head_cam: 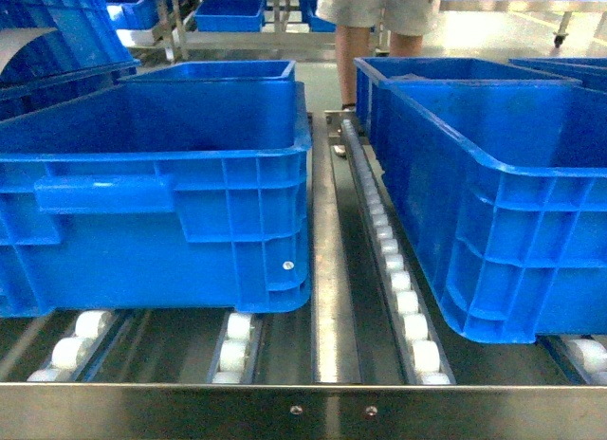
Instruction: Sort blue parts and orange caps into right shelf containers
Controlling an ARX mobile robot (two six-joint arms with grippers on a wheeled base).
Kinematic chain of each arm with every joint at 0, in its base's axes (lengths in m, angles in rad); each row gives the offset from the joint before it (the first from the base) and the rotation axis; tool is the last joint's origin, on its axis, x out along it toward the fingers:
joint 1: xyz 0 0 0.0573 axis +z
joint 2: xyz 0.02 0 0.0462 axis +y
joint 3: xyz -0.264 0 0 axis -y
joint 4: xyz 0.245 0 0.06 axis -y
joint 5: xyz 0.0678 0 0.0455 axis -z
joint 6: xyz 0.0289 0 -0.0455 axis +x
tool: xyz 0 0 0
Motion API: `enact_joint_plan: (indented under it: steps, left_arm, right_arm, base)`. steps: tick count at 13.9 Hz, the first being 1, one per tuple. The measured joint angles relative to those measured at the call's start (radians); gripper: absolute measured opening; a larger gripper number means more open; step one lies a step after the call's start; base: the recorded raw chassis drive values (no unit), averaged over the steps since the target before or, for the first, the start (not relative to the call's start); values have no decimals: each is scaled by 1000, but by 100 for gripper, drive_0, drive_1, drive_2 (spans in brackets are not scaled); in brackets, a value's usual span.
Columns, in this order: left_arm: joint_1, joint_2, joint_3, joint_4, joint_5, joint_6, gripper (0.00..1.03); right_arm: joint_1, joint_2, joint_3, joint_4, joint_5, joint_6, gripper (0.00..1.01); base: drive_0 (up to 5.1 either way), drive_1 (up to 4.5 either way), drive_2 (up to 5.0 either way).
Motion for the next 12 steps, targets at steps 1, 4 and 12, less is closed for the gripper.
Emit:
enact_joint_plan:
  steps: [1,4,12]
  left_arm:
    - [0,-63,-8,-36,0,0,2]
    - [0,-248,-35,-189,0,0,2]
    - [0,-613,-35,-518,0,0,2]
  right_arm:
    - [0,-64,-3,-33,0,0,1]
    - [0,-236,-32,-183,0,0,1]
    - [0,-603,-34,-520,0,0,1]
  base:
    - [0,0,0]
    - [0,0,0]
    - [0,0,0]
